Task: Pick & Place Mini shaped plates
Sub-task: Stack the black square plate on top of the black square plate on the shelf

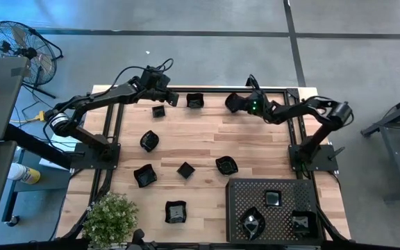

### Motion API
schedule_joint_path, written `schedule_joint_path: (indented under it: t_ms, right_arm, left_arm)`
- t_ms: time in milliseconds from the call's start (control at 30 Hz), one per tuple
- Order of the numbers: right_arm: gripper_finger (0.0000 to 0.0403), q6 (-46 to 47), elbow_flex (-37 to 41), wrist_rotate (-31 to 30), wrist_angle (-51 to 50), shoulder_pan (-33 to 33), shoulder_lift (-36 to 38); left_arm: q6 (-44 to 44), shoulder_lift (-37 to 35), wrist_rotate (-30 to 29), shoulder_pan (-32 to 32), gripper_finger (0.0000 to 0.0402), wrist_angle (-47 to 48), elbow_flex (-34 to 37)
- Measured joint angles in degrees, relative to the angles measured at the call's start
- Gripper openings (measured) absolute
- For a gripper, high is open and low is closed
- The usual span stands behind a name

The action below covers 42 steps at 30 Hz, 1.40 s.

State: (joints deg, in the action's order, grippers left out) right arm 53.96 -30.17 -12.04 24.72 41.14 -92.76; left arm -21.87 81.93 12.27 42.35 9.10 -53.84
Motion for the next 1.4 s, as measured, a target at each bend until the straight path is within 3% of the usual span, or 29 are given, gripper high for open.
schedule_joint_path:
  t_ms: [433, 600, 933, 1233, 1400]
  right_arm:
    - [0.0002, -10.40, -0.05, -24.60, -15.04, -0.52, 12.52]
    - [0.0001, -11.46, -0.07, -29.20, -17.10, -0.52, 13.35]
    - [0.0001, -12.05, -0.07, -28.54, -17.17, -0.52, 13.32]
    - [0.0001, -6.62, -0.07, -19.49, -19.73, -0.41, 14.08]
    - [0.0000, -5.63, -0.07, -11.08, -21.89, -0.79, 14.37]
  left_arm:
    - [0.79, 0.02, 0.02, 0.02, 0.0005, -0.02, 0.00]
    - [0.66, 0.02, 0.13, 0.01, 0.0005, -0.02, 0.00]
    - [0.63, 0.02, 0.15, 0.00, 0.0005, -0.02, 0.00]
    - [0.64, 0.02, 0.15, 0.00, 0.0005, -0.02, 0.00]
    - [0.64, 0.02, 0.44, 0.02, 0.0005, 0.02, 0.00]
